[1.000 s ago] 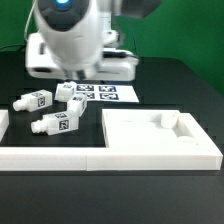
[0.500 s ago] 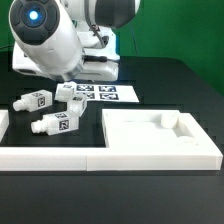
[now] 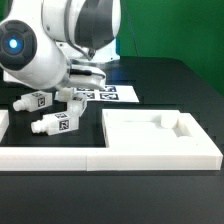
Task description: Assemble one leg
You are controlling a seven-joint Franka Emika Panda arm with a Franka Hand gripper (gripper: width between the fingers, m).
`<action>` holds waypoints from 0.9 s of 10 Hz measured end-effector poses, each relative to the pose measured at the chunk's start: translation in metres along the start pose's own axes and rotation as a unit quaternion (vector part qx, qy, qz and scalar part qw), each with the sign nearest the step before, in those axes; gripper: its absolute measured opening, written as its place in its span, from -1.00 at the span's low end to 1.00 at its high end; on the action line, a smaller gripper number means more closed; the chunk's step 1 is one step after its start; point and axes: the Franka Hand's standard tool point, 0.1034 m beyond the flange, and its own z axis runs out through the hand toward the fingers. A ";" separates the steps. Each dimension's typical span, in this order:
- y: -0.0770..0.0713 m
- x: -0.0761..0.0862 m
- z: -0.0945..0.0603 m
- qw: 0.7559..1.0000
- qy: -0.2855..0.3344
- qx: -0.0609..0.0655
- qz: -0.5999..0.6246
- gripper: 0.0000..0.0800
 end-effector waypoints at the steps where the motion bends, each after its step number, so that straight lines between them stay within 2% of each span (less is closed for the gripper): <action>1: -0.001 0.002 0.002 1.000 0.000 -0.002 -0.001 0.62; 5: 0.000 0.004 0.007 1.000 -0.004 -0.004 0.000 0.62; 6: 0.000 0.004 0.007 1.000 -0.005 -0.004 0.000 0.32; 7: 0.000 0.004 0.007 1.000 -0.005 -0.004 0.000 0.32; 9: 0.000 0.004 0.007 1.000 -0.005 -0.004 0.000 -0.31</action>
Offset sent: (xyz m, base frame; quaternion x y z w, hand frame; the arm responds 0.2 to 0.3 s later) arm 0.0000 0.0000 0.0000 0.0000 0.0000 0.0000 1.0000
